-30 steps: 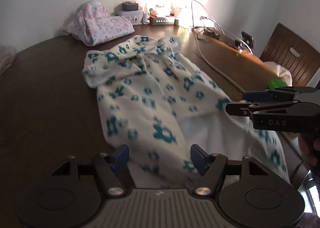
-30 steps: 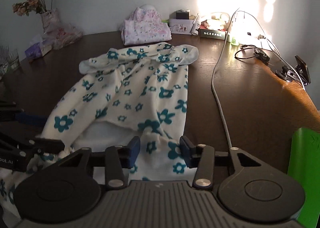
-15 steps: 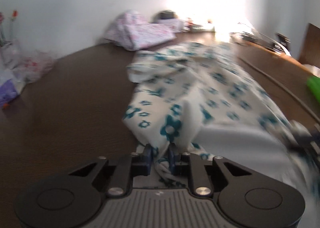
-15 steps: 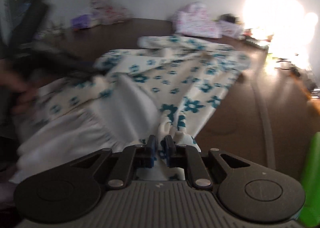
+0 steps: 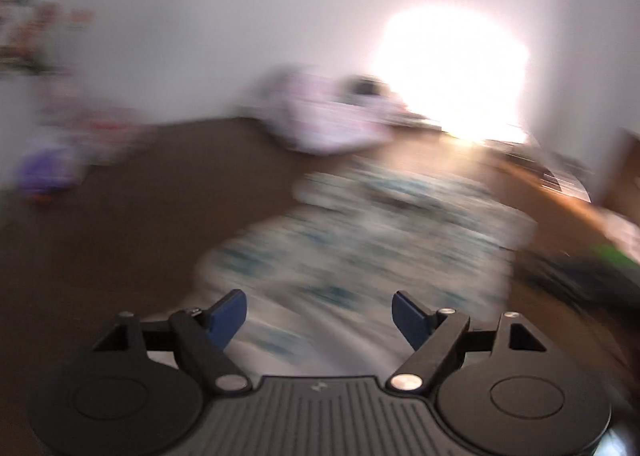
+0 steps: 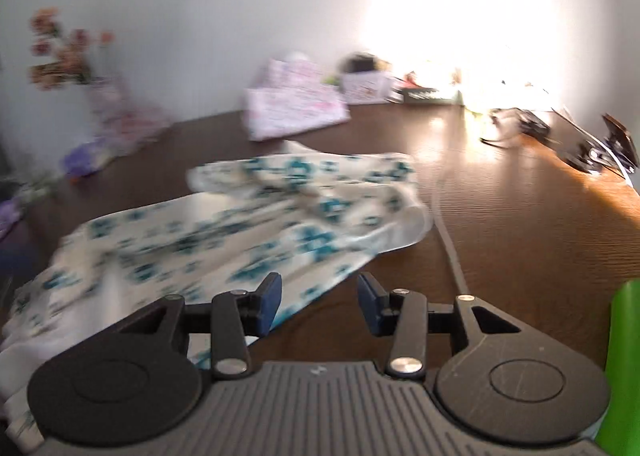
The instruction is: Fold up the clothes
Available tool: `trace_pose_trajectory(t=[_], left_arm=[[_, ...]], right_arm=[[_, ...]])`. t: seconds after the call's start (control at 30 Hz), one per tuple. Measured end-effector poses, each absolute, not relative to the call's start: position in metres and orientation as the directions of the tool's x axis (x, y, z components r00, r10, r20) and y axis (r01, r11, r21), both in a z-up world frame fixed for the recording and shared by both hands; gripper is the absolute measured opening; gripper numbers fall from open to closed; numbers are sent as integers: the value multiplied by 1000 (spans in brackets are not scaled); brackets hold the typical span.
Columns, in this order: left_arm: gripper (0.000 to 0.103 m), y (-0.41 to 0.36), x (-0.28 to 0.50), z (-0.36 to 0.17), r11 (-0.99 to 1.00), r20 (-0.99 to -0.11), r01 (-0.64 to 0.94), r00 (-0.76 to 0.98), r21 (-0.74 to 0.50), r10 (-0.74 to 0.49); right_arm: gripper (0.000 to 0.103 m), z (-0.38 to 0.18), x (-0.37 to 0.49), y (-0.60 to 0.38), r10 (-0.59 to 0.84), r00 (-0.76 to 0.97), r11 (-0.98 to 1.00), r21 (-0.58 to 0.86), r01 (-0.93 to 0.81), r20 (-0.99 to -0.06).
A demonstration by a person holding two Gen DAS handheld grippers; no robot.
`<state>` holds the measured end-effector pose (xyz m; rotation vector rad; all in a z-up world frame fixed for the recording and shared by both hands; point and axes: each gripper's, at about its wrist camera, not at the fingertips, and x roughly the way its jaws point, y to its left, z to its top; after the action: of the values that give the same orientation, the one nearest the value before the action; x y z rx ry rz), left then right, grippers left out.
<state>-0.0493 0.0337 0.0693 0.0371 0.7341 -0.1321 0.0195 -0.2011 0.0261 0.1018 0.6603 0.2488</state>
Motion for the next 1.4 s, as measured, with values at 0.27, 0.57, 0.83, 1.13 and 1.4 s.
trace_pose_trajectory(t=[0.27,0.57,0.83,1.13,1.4], left_arm=[[78,-22,-88,12,948,-676,273,731,165,-93],[34,57,-101,15,918,-696,379,691,117,-196],[48,153,-111,22,952,-698,254,713,170,-66],[75,187,-67,80,972,-617,233,766,5,-180],[54,144,59,49,956,-746,267,660,124,-88]], right_arm=[[42,19,85,-186,206,784,978,112,-174,-585],[23,5,72,-169,128,730,981,-24,-193,-671],[16,17,-51,-167,124,678,957,-95,-276,-724],[41,77,-14,-160,288,738,923,-29,-384,-609],[52,55,62,-139,252,764,953,14,-303,-593]])
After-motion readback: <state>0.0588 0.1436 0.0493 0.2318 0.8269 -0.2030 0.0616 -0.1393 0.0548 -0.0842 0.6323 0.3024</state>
